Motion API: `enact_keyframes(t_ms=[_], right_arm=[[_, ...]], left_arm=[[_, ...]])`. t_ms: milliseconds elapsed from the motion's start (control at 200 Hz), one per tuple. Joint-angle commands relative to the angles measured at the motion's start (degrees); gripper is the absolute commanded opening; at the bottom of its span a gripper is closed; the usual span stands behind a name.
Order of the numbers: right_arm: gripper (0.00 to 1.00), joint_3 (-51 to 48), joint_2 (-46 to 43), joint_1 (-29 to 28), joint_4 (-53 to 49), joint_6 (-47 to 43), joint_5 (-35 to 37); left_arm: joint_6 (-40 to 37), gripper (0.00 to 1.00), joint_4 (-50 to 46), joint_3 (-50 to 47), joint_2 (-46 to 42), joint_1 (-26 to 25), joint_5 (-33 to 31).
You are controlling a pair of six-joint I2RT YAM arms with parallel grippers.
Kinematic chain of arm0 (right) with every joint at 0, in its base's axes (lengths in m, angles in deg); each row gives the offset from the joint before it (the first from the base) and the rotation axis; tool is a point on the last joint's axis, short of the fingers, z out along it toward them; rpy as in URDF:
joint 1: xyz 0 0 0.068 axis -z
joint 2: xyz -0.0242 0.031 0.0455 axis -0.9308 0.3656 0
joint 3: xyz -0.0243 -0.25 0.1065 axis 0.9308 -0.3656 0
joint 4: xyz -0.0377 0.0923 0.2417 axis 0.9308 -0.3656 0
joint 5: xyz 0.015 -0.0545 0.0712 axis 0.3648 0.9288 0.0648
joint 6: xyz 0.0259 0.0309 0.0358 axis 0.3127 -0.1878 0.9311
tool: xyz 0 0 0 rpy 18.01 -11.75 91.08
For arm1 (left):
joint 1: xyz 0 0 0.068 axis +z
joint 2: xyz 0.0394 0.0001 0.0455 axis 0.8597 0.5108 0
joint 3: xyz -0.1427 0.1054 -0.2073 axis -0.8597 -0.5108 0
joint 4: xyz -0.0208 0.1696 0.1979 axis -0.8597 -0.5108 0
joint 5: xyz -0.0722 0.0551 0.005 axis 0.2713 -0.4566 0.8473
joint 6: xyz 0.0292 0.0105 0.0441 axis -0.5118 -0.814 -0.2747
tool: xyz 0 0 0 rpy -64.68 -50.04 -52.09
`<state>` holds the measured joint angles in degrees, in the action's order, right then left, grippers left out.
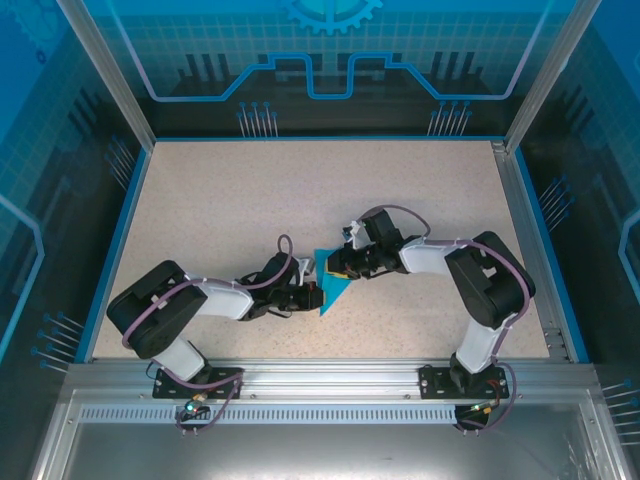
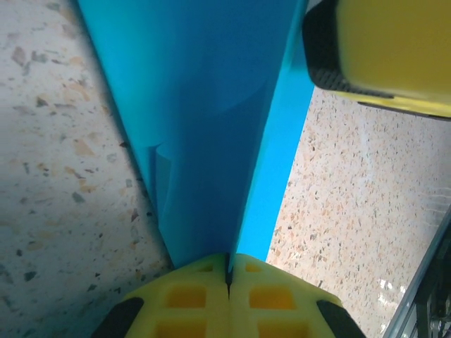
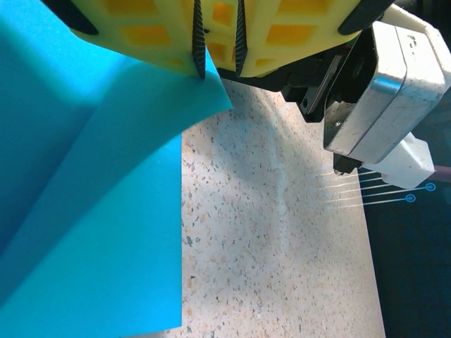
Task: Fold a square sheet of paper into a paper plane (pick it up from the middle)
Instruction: Fourth fold the wing at the center of the table.
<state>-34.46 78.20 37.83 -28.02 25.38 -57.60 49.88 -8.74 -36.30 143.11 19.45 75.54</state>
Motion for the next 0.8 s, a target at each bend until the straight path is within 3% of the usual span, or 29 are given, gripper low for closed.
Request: enact_keyframes(t_ms=[0,795], right_arm=[[0.22,2.89,1.69,-0.29,-0.28,-0.73,-1.27],[0.21,6.86,7.91,-0.72,-2.22,-2.17,-3.15]], left_arm=[[3.49,0.00,-1.35,-2.94,1.17,0.38,-2.43],[8.14,0.00,-1.54,-3.88,1.44,0.46,-4.06]])
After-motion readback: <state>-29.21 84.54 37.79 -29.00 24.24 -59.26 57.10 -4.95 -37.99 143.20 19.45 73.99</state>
